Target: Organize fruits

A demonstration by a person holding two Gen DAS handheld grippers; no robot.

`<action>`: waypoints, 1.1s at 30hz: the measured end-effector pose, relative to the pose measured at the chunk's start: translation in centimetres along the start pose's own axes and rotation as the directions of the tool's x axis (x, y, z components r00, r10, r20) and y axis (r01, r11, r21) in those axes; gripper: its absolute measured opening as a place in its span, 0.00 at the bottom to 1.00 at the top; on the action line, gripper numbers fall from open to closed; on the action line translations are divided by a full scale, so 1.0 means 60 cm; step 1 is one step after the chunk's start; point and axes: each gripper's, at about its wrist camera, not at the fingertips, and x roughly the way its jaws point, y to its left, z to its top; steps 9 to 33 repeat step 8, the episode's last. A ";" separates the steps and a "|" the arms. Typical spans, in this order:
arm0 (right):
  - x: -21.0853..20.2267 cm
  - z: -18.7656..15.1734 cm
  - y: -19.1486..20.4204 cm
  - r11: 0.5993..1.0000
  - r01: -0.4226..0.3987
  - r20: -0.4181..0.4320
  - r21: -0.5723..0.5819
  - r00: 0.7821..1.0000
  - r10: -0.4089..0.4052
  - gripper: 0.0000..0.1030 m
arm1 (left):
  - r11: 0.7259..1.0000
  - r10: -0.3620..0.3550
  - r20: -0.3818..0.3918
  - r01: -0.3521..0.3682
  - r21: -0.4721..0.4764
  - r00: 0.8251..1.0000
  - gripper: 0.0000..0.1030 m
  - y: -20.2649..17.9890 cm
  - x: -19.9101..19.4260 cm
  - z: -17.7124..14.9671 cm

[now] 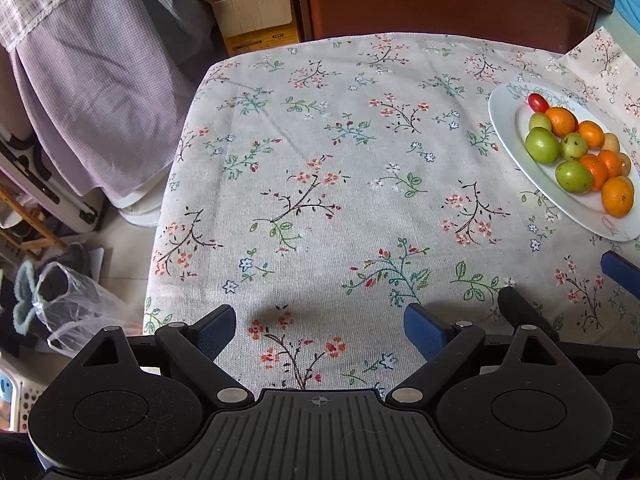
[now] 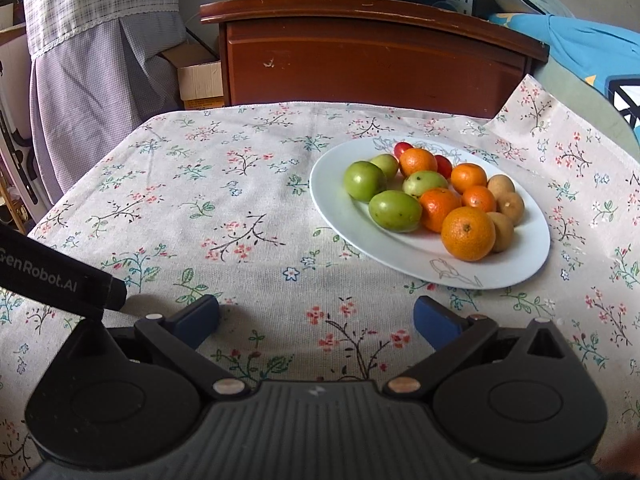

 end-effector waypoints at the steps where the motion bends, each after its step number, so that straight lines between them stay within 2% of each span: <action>1: 0.000 0.000 0.000 1.000 0.000 0.000 0.000 1.000 0.000 0.99 | 1.000 0.003 0.001 -0.003 0.000 1.000 0.90 0.000 0.001 0.000; 6: 0.000 0.000 0.000 1.000 0.000 0.000 0.000 1.000 0.000 0.99 | 1.000 0.027 0.011 -0.028 0.007 1.000 0.90 0.001 0.003 0.001; 33: 0.000 0.000 0.000 1.000 0.000 0.000 0.000 1.000 0.000 0.99 | 1.000 0.027 0.011 -0.027 0.001 1.000 0.91 0.003 0.005 0.003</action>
